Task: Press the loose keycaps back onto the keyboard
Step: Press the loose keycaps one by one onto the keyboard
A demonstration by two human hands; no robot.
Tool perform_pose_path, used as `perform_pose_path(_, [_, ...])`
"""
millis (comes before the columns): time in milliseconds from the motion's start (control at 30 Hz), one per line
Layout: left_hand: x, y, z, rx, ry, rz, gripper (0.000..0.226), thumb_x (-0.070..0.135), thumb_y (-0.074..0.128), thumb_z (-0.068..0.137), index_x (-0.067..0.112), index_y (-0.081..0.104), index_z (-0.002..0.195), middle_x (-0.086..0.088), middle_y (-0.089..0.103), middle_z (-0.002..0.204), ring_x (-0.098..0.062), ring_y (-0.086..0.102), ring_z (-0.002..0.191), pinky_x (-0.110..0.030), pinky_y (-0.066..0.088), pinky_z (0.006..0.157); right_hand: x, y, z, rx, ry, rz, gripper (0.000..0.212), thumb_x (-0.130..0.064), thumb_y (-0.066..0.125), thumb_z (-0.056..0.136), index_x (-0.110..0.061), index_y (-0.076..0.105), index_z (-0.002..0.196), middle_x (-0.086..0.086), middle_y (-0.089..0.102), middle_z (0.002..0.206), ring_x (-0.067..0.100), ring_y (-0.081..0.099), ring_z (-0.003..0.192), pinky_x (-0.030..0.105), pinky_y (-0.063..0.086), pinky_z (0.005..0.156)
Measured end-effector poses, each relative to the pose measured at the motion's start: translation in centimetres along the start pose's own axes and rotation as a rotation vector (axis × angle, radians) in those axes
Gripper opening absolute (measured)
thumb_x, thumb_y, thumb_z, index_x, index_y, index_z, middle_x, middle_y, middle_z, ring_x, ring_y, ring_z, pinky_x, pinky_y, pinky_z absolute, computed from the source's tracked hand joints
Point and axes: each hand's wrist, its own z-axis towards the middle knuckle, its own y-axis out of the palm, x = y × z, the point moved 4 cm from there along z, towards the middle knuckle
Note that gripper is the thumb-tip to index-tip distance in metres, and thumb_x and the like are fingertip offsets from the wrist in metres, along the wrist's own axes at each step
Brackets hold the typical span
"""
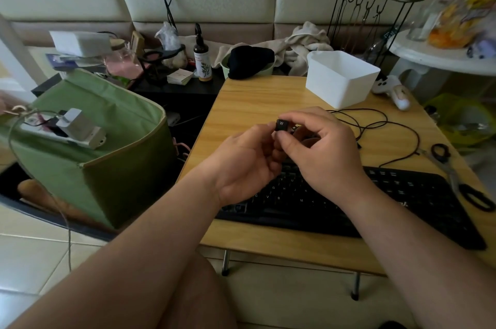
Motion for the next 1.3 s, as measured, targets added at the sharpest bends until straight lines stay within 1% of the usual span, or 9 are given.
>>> perform_pose_path(267, [-0.2,0.5,0.4,-0.007,0.013,-0.013,0.029,0.032,0.049,0.106,0.011,0.056,0.125,-0.001,0.054,0.093,-0.007,0.05,0.069,-0.022,0.04,0.067,-0.4,-0.8,-0.2,0.055,-0.039,-0.029,0.028,-0.011,0.084,0.084,-0.021,0.077,0.11,-0.011,0.07,0.108,0.005,0.066,0.09,0.009,0.049,0.078])
perform_pose_path(433, [0.0,0.2,0.3,0.019,0.068,0.05,0.022,0.027,0.05,0.107,0.013,0.063,0.096,0.001,0.052,0.08,-0.008,0.047,0.07,-0.023,0.038,0.066,-0.4,-1.1,-0.2,0.087,-0.083,-0.1,0.024,-0.014,0.085,0.083,-0.018,0.079,0.106,-0.01,0.071,0.103,0.005,0.066,0.089,0.02,0.054,0.08])
perform_pose_path(667, [2.0,-0.8,-1.7,0.154,0.314,0.72,0.03,0.029,0.054,0.108,0.026,0.074,0.086,0.014,0.061,0.07,-0.001,0.053,0.066,-0.019,0.043,0.066,-0.6,-0.8,0.1,0.027,-0.35,-0.467,0.019,-0.024,0.081,0.086,-0.01,0.08,0.098,0.001,0.071,0.094,0.023,0.066,0.085,0.041,0.056,0.071])
perform_pose_path(767, [3.6,-2.7,-2.9,0.299,0.38,0.917,0.019,0.038,0.058,0.104,0.035,0.077,0.108,0.015,0.073,0.083,-0.004,0.062,0.069,-0.02,0.049,0.066,-0.5,0.0,0.0,-0.041,-0.23,-0.41,0.016,-0.027,0.083,0.085,-0.016,0.081,0.098,-0.005,0.071,0.092,0.017,0.065,0.085,0.035,0.055,0.073])
perform_pose_path(867, [4.6,-6.6,-3.3,0.495,0.397,1.008,0.018,0.038,0.061,0.103,0.038,0.075,0.113,0.015,0.074,0.101,0.0,0.067,0.094,-0.021,0.048,0.082,1.2,0.9,-0.1,-0.195,0.084,-0.304,0.012,-0.034,0.082,0.086,-0.028,0.081,0.096,-0.017,0.067,0.093,0.001,0.06,0.087,0.023,0.049,0.076])
perform_pose_path(933, [4.2,-8.9,-3.2,0.569,0.329,1.005,0.014,0.036,0.064,0.101,0.038,0.075,0.109,0.01,0.07,0.099,-0.008,0.065,0.085,-0.024,0.048,0.071,2.5,1.9,-0.5,-0.305,0.247,-0.262,0.01,-0.038,0.081,0.087,-0.032,0.08,0.095,-0.021,0.065,0.094,-0.006,0.058,0.089,0.015,0.043,0.074])
perform_pose_path(1000, [3.5,-10.2,-2.9,0.547,0.232,1.011,0.011,0.034,0.067,0.099,0.039,0.074,0.107,0.006,0.066,0.096,-0.011,0.061,0.077,-0.025,0.045,0.065,3.3,3.0,-0.9,-0.391,0.352,-0.196,0.01,-0.039,0.082,0.086,-0.033,0.079,0.093,-0.02,0.068,0.091,-0.004,0.062,0.087,0.019,0.047,0.076])
perform_pose_path(1100, [2.8,-10.9,-2.4,0.442,0.147,1.067,0.011,0.037,0.073,0.095,0.041,0.074,0.105,0.005,0.066,0.102,-0.013,0.065,0.091,-0.027,0.048,0.075,4.1,5.0,-1.1,-0.474,0.449,-0.154,0.01,-0.043,0.084,0.084,-0.034,0.08,0.088,-0.018,0.073,0.088,0.004,0.066,0.092,0.031,0.054,0.083])
perform_pose_path(1300, [2.5,-10.8,-2.0,0.406,0.121,1.066,0.016,0.038,0.08,0.088,0.042,0.072,0.101,0.008,0.063,0.112,-0.011,0.064,0.097,-0.026,0.052,0.075,4.0,7.1,-0.4,-0.581,0.431,-0.335,0.011,-0.056,0.078,0.081,-0.045,0.077,0.083,-0.022,0.069,0.093,0.027,0.054,0.121,0.047,0.051,0.099])
